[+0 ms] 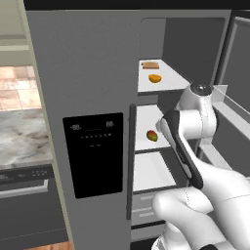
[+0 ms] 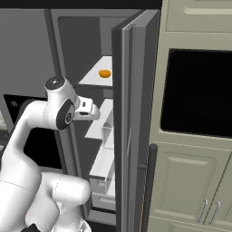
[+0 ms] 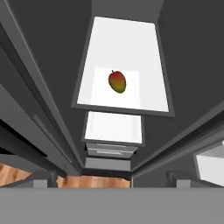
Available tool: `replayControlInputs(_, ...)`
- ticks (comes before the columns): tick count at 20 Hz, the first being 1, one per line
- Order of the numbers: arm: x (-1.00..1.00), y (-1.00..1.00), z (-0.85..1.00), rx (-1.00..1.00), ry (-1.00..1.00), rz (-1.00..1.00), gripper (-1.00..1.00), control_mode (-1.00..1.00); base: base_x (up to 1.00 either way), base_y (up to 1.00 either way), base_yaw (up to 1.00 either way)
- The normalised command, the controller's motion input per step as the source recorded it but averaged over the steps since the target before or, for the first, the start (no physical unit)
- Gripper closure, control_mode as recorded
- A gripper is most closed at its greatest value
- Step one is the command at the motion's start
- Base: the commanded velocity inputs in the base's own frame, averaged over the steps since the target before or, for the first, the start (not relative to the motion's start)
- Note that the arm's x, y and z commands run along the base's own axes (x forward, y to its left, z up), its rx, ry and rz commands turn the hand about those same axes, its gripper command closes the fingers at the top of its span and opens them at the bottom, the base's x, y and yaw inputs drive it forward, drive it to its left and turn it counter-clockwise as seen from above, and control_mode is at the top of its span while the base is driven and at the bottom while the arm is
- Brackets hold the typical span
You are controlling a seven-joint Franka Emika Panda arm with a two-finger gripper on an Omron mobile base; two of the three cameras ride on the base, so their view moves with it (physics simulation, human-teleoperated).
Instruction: Pick up the mango and orange from the fridge and place one fruit on each plate on the dining counter.
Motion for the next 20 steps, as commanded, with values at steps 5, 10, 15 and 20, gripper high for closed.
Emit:
replayControlInputs(5, 0.27, -0.02, -0.24, -0.02, 0.13, 0.0, -1.0, -1.0, 0.0, 0.0, 0.0)
replayControlInputs(10, 0.47, -0.01, -0.29, 0.0, 0.05, 0.0, -1.0, -1.0, 0.0, 0.0, 0.0)
replayControlInputs(15, 0.36, -0.09, -0.37, 0.0, 0.0, 0.0, -1.0, -1.0, 0.0, 0.0, 0.0)
replayControlInputs(20, 0.06, -0.08, -0.27, 0.0, -0.03, 0.03, -1.0, -1.0, 0.0, 0.0, 0.0)
